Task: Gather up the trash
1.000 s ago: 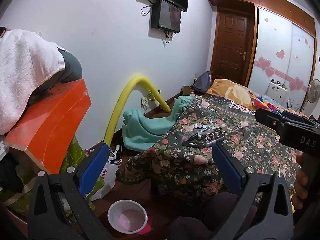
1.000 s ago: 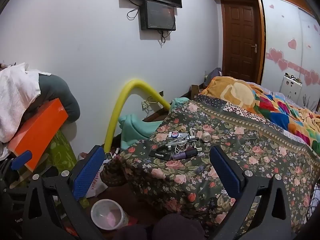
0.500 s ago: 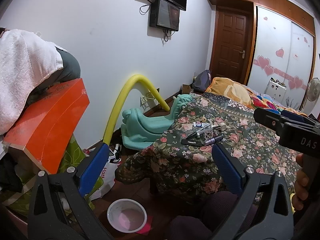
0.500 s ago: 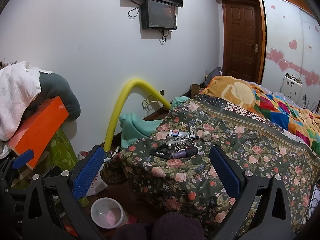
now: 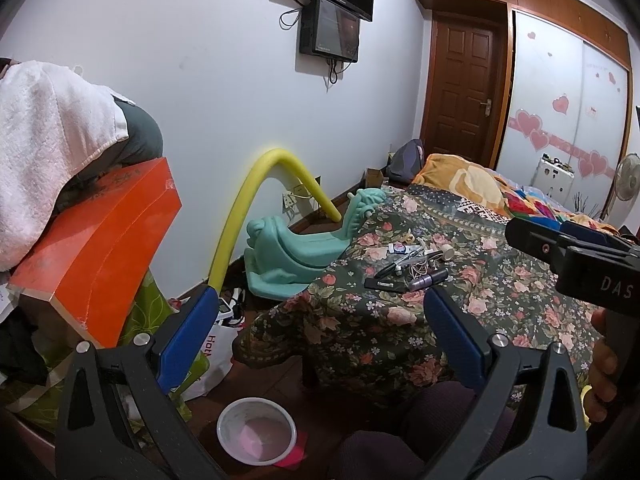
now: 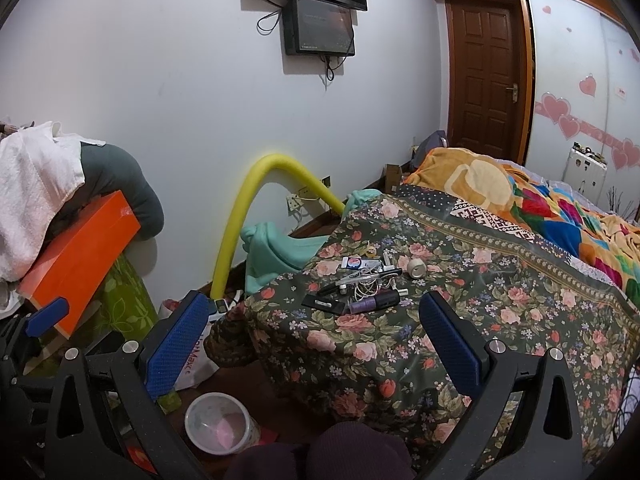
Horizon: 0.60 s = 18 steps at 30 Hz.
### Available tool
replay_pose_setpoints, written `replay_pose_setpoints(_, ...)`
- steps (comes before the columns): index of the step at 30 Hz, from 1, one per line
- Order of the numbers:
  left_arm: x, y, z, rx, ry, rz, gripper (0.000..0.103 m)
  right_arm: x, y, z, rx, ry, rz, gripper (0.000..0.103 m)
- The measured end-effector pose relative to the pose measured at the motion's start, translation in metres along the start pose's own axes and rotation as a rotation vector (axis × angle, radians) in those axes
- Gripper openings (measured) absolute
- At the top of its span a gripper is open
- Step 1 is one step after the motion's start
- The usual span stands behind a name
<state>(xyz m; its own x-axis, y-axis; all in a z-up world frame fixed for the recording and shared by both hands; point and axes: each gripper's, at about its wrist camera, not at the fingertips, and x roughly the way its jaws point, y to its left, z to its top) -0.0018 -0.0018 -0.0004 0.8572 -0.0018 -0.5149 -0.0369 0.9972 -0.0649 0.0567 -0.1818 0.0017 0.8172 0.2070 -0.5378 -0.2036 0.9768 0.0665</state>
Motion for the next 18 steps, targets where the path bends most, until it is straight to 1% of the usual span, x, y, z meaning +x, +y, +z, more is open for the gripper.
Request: replay_pose_setpoints(18,-0.0011,0.0006,-0.0009,0.002,-0.006,0.003,0.103,-0.0022,0.0027,0.0025,-0.008,-0.006,-0.003,0.103)
